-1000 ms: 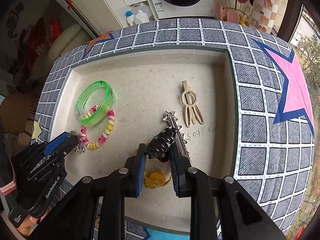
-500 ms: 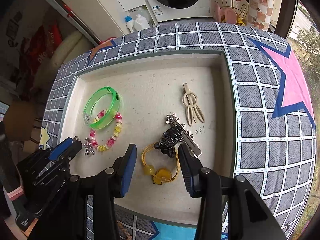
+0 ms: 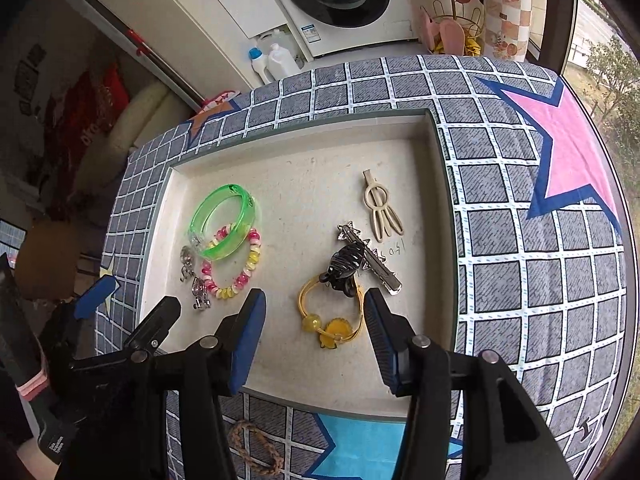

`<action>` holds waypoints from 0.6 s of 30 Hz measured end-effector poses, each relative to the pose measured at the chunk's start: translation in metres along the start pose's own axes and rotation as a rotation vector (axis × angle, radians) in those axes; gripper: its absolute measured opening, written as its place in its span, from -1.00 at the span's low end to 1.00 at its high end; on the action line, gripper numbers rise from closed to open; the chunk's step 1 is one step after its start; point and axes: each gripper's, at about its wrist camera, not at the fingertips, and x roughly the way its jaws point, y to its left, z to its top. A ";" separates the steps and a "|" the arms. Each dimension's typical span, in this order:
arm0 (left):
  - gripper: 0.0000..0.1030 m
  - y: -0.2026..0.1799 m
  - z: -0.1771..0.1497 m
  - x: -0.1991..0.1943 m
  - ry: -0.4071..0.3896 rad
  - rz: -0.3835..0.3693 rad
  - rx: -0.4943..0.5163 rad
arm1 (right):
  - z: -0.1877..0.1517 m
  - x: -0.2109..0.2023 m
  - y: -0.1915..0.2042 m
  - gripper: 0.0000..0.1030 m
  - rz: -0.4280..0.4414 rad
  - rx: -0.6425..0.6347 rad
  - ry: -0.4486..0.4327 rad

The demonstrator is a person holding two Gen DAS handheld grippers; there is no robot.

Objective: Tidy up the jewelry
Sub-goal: 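Open both tools to release the pendant and black claw clip in the tray, then move the left tool to the brown coil hair tie while the right tool reaches the braided bracelet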

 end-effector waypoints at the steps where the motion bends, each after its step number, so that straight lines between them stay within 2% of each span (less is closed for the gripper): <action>1: 1.00 -0.001 0.000 -0.001 0.001 0.003 0.006 | -0.001 -0.001 0.000 0.07 0.000 0.003 0.000; 5: 1.00 0.000 -0.003 -0.010 -0.002 -0.006 0.001 | -0.007 -0.005 -0.002 0.12 0.008 0.021 0.003; 7: 1.00 0.000 -0.006 -0.014 0.001 -0.012 0.002 | -0.011 -0.008 -0.001 0.35 0.016 0.027 0.000; 12: 1.00 0.000 -0.016 -0.025 0.006 -0.009 0.011 | -0.021 -0.019 -0.001 0.41 0.037 0.051 -0.006; 13: 1.00 0.001 -0.019 -0.028 0.008 -0.013 0.007 | -0.023 -0.021 -0.001 0.55 0.044 0.061 -0.007; 14: 1.00 0.002 -0.022 -0.031 0.010 -0.019 0.002 | -0.026 -0.024 -0.002 0.60 0.052 0.071 -0.011; 18: 1.00 0.006 -0.040 -0.043 0.025 -0.038 -0.001 | -0.039 -0.037 -0.006 0.60 0.064 0.103 -0.028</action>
